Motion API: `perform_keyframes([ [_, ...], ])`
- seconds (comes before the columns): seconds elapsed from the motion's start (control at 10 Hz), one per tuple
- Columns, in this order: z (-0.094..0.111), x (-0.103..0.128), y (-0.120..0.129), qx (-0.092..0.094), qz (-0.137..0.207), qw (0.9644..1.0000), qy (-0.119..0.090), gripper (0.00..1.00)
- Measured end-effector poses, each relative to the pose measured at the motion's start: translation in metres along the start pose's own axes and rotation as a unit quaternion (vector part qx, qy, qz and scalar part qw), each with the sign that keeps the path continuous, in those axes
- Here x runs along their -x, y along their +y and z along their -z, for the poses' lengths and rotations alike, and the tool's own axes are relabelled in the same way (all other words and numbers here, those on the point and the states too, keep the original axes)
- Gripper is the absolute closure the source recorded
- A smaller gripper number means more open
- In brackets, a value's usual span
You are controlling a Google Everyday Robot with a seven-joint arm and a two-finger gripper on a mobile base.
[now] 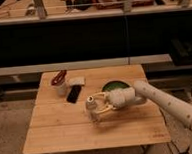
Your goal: Stand the bottle upright
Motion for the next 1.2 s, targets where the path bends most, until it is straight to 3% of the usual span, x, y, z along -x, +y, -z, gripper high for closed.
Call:
perform_keyframes([
  [0.1, -0.002, -0.001, -0.001, 0.001, 0.0, 1.0, 0.0, 0.44],
  [0.3, -0.002, -0.003, -0.001, -0.001, -0.007, 1.0, -0.003, 0.59],
  [0.5, 0.006, -0.014, 0.005, -0.019, -0.021, 0.9978, -0.06, 0.78],
  [0.6, 0.007, -0.017, 0.006, -0.028, -0.02, 0.9947, -0.096, 0.89],
  [0.7, 0.011, -0.017, 0.008, -0.042, -0.017, 0.9927, -0.112, 0.98],
  [0.8, 0.015, -0.015, 0.01, -0.05, -0.011, 0.9931, -0.106, 1.0],
  [0.9, 0.019, -0.013, 0.009, -0.059, -0.003, 0.9949, -0.082, 1.0],
  [1.1, 0.027, 0.005, 0.008, -0.067, 0.019, 0.9975, -0.016, 1.0],
  [1.2, 0.026, 0.014, 0.005, -0.061, 0.024, 0.9977, 0.014, 1.0],
])
